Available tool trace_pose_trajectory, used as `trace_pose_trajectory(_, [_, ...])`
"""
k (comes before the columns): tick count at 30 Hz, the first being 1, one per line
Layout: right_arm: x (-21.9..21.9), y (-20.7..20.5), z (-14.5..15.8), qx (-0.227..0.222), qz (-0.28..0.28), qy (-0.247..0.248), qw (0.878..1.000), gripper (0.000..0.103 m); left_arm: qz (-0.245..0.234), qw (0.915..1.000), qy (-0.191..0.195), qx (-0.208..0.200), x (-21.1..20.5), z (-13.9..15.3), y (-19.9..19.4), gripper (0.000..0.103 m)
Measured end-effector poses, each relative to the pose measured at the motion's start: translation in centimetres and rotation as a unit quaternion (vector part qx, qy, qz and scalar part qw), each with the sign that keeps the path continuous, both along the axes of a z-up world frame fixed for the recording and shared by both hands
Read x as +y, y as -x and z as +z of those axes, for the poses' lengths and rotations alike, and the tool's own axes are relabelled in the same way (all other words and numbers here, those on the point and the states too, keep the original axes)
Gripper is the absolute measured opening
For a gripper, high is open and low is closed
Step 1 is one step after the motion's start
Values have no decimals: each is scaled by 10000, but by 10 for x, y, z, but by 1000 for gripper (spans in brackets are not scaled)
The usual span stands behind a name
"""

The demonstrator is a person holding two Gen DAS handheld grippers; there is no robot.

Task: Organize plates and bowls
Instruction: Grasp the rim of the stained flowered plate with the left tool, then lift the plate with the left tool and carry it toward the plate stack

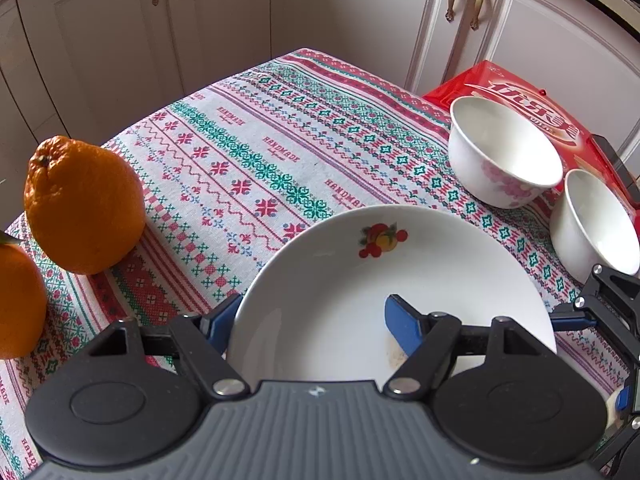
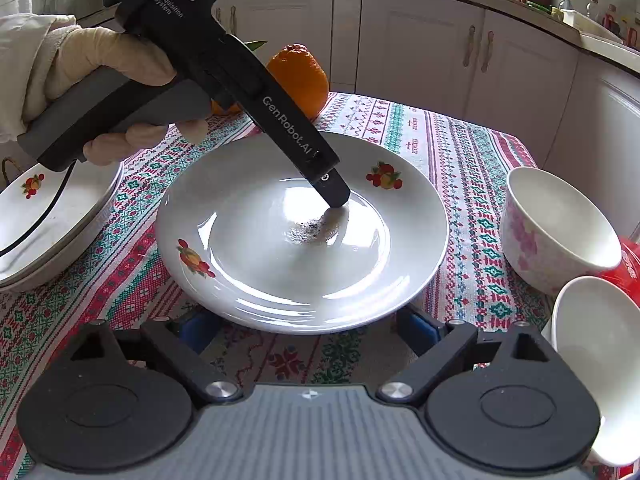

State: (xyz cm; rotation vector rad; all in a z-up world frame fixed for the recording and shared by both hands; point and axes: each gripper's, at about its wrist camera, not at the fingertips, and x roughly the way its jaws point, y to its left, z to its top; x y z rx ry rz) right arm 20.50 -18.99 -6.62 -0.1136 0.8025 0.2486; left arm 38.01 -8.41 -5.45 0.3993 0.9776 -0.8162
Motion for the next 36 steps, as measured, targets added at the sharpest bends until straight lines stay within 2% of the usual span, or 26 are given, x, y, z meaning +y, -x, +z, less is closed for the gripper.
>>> trace_pose_trajectory(19, [4,8,5,-13,216,79,9997,96,-30,9999,-42,87,3,4,11,74])
trace_pose_trajectory(36, [9,41,32,-225,569,147,9980,96,186,9997,97,-153,27,38,55,74])
